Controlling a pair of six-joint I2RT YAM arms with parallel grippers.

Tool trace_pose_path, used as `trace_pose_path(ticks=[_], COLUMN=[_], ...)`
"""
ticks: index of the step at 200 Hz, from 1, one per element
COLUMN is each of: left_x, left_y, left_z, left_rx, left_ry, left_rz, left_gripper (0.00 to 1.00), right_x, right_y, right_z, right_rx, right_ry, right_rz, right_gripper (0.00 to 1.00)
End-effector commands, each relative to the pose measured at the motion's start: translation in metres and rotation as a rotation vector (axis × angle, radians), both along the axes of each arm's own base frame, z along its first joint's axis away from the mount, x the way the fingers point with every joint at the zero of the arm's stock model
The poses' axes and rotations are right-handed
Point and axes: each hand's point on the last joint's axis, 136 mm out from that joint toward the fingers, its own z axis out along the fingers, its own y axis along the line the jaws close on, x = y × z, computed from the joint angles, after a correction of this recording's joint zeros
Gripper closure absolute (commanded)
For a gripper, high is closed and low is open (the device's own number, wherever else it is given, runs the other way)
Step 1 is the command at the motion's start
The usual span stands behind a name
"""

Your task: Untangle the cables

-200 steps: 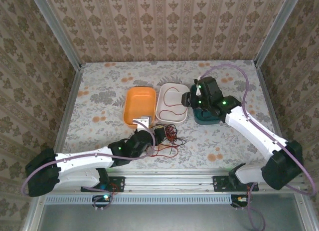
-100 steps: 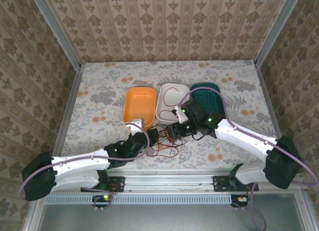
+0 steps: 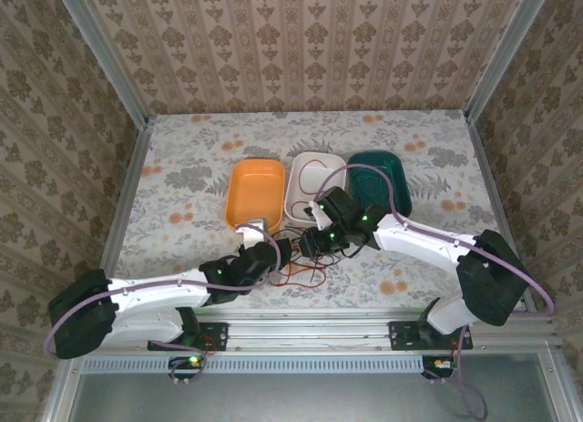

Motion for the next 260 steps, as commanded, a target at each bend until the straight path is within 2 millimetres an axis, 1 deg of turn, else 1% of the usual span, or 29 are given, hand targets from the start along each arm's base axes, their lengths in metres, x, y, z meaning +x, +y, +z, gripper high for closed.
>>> trace_pose_path(ticks=[1,20,37,65,75,76,83,131,157,178,196,205,222,237,260], left_x=[0.005,0.005,0.005,0.003,0.004,0.004,0.004,-0.001,0.000,0.001,0.001,0.001,-0.002,-0.003,0.000], left_y=[-0.017,-0.022,-0.026,-0.038,-0.041,-0.041,-0.044,-0.072,-0.084,-0.091,-0.094,-0.094,-0.098,-0.101,-0.102], left_z=[0.013,0.012,0.010,0.011,0.009,0.009,0.007,-0.008,-0.010,-0.014,-0.022,-0.030,-0.045,-0.057,-0.064], left_rx=[-0.039,-0.036,-0.033,-0.018,-0.004,-0.004,0.002,0.001,0.024,0.033,0.052,0.068,0.083,0.084,0.111], left_ry=[-0.015,-0.009,-0.002,-0.009,-0.011,-0.012,-0.013,0.002,0.005,0.010,0.023,0.037,0.073,0.115,0.149], left_rz=[-0.028,-0.042,-0.057,-0.110,-0.122,-0.124,-0.133,-0.222,-0.255,-0.274,-0.282,-0.284,-0.295,-0.301,-0.297], left_gripper=[0.33,0.33,0.33,0.32,0.32,0.32,0.32,0.32,0.32,0.32,0.32,0.32,0.33,0.34,0.37], right_x=[0.009,0.010,0.011,0.011,0.012,0.012,0.014,0.023,0.025,0.023,0.021,0.020,0.018,0.018,0.018], right_y=[0.008,0.007,0.004,-0.004,-0.008,-0.009,-0.013,-0.047,-0.067,-0.080,-0.088,-0.091,-0.097,-0.104,-0.118], right_z=[0.009,0.006,0.009,0.025,0.025,0.030,0.037,0.059,0.072,0.081,0.089,0.095,0.110,0.127,0.160], right_rx=[0.010,-0.001,-0.004,0.028,0.036,0.046,0.066,0.164,0.200,0.243,0.272,0.287,0.315,0.334,0.366], right_ry=[-0.037,-0.037,-0.056,-0.097,-0.097,-0.106,-0.121,-0.137,-0.162,-0.171,-0.187,-0.201,-0.240,-0.290,-0.386], right_rz=[-0.001,-0.005,-0.016,-0.043,-0.059,-0.063,-0.081,-0.214,-0.274,-0.310,-0.326,-0.331,-0.341,-0.358,-0.395], right_gripper=[0.71,0.82,0.92,0.97,1.00,1.00,1.00,1.00,1.00,1.00,1.00,1.00,1.00,1.00,1.00])
